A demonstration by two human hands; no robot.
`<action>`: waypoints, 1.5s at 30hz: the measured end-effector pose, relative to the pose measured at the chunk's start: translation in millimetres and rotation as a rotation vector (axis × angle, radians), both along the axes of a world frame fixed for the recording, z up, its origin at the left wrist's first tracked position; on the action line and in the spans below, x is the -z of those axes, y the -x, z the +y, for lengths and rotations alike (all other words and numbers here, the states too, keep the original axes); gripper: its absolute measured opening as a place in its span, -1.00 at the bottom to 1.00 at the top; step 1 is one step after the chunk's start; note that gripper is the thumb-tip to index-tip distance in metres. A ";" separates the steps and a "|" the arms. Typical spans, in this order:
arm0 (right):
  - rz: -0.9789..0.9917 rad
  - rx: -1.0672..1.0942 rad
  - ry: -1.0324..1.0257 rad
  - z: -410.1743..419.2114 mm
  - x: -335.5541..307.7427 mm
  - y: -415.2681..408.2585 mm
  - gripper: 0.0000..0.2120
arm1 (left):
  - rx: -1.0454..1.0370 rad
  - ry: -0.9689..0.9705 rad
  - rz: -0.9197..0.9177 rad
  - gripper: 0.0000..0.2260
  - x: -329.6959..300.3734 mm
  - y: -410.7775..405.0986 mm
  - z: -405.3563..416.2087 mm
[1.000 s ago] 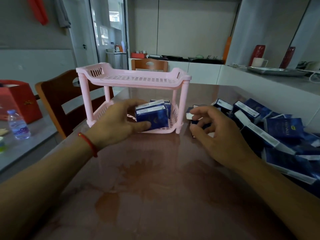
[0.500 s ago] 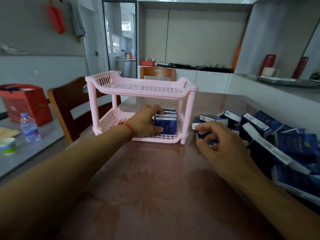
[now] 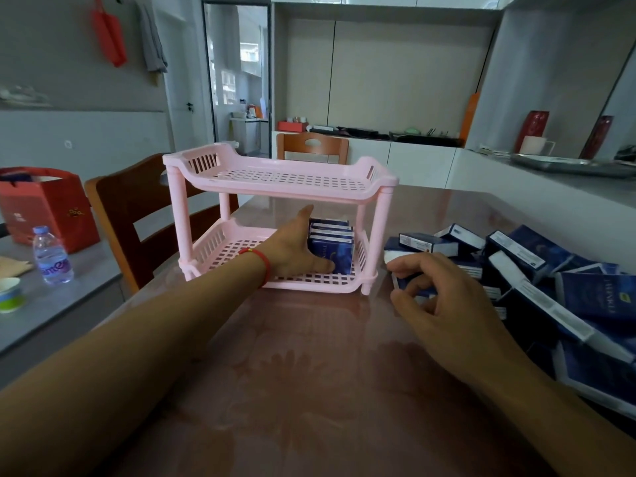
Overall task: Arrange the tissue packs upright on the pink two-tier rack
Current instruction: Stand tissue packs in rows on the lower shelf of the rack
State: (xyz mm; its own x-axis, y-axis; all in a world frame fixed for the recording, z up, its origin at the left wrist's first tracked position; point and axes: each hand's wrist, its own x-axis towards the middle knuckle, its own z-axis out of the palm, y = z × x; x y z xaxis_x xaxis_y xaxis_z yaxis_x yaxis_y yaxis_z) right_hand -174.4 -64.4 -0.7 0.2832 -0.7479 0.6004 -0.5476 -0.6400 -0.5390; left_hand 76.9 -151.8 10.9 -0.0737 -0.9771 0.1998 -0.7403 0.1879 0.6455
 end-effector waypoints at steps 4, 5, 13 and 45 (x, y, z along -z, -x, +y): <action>0.017 0.002 -0.002 0.3 -0.1 0.3 -0.72 | 0.002 0.007 -0.007 -0.16 0.3 4.4 1.6; 0.019 0.004 -0.003 0.6 0.0 0.6 -0.72 | 0.003 0.013 -0.020 -0.20 0.1 5.0 1.3; 0.028 0.012 -0.009 0.8 -0.9 0.5 -0.73 | -0.016 0.061 -0.069 -0.22 3.5 6.3 -1.9; 0.920 0.201 -0.202 14.7 -52.8 55.2 -0.52 | 0.295 0.401 -0.284 -0.71 17.2 66.8 131.3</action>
State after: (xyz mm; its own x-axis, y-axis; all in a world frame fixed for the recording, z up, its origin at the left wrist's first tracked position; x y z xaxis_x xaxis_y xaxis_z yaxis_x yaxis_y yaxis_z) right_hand -229.6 -49.7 52.1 0.4344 -0.8986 0.0613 -0.9001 -0.4306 0.0663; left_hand 10.1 -20.6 -6.2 -0.4367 -0.7589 0.4831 -0.7535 0.6020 0.2645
